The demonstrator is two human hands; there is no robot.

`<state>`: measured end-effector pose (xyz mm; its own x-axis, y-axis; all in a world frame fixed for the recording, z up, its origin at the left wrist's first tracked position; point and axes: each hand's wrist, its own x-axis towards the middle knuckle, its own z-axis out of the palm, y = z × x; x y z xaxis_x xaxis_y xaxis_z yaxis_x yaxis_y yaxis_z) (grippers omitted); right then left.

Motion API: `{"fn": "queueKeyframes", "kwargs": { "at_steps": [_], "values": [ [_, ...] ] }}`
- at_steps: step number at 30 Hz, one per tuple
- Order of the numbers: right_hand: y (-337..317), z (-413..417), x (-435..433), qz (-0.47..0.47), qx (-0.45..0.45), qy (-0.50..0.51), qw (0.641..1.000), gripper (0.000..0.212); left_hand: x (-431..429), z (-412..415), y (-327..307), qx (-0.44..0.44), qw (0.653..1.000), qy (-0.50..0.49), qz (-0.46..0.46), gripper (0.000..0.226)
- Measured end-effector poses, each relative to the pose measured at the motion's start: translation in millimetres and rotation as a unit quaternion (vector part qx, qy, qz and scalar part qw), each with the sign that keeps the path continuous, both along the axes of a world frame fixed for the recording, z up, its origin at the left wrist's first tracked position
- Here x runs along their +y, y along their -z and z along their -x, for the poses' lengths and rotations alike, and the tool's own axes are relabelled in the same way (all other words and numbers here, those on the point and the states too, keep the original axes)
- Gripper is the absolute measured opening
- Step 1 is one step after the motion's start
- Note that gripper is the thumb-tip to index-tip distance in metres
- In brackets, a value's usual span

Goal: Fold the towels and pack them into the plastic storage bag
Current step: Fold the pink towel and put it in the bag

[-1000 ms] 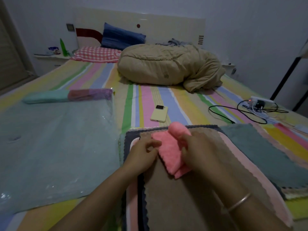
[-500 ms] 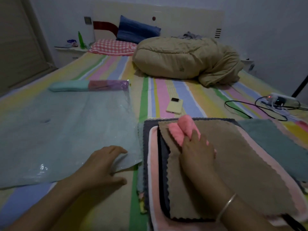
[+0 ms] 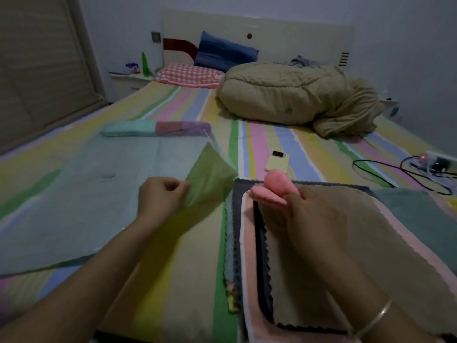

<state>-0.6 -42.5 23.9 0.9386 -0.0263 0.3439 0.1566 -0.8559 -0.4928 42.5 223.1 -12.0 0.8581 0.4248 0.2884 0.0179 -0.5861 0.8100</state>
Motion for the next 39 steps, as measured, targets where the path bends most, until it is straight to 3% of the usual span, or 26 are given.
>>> {"fn": "queueKeyframes", "kwargs": {
  "at_steps": [3,5,6,7,9,10,14,17,22,24,27,30,34,39],
  "values": [
    [9,-1,-12,0.191,0.058,0.021,0.980,0.028,-44,-24,-1,0.005,0.986,0.033,0.162,0.016],
    [18,-1,-15,0.241,0.073,0.035,0.967,0.034,-78,-29,6,0.039,0.965,0.126,0.227,0.015],
    [24,-3,-16,0.259,0.075,0.039,0.962,0.037,-89,-29,12,0.055,0.966,0.177,0.183,0.019],
    [28,-3,-17,0.282,0.076,0.042,0.955,0.041,-96,-27,17,0.077,0.968,0.225,0.078,0.028],
    [37,-4,-21,0.300,0.078,0.040,0.950,0.046,-94,-19,27,0.116,0.943,0.277,-0.146,0.051],
    [40,-4,-24,0.293,0.069,0.038,0.953,0.045,-85,-14,31,0.117,0.929,0.280,-0.211,0.057],
    [37,-1,-28,0.245,0.018,0.035,0.969,0.032,-32,12,37,0.089,0.903,0.255,-0.334,0.058],
    [30,1,-14,0.226,-0.016,0.014,0.974,0.035,12,36,34,0.128,0.874,0.230,-0.409,0.048],
    [20,8,26,0.185,-0.070,-0.031,0.980,0.032,46,57,35,0.139,0.860,0.194,-0.452,0.029],
    [15,10,37,0.183,-0.079,-0.036,0.979,0.030,55,57,35,0.116,0.882,0.177,-0.422,0.032],
    [5,18,50,0.176,-0.094,-0.055,0.978,0.030,62,56,26,0.089,0.937,0.120,-0.316,0.012],
    [-3,27,64,0.132,-0.112,-0.126,0.977,0.034,68,50,16,0.124,0.970,0.116,-0.176,0.012],
    [6,32,86,0.120,-0.084,-0.233,0.961,0.037,81,48,8,0.219,0.955,0.188,0.071,0.010],
    [30,21,102,0.301,-0.055,-0.229,0.924,0.039,83,48,-4,0.151,0.966,0.180,0.104,0.011]
  ]
}}
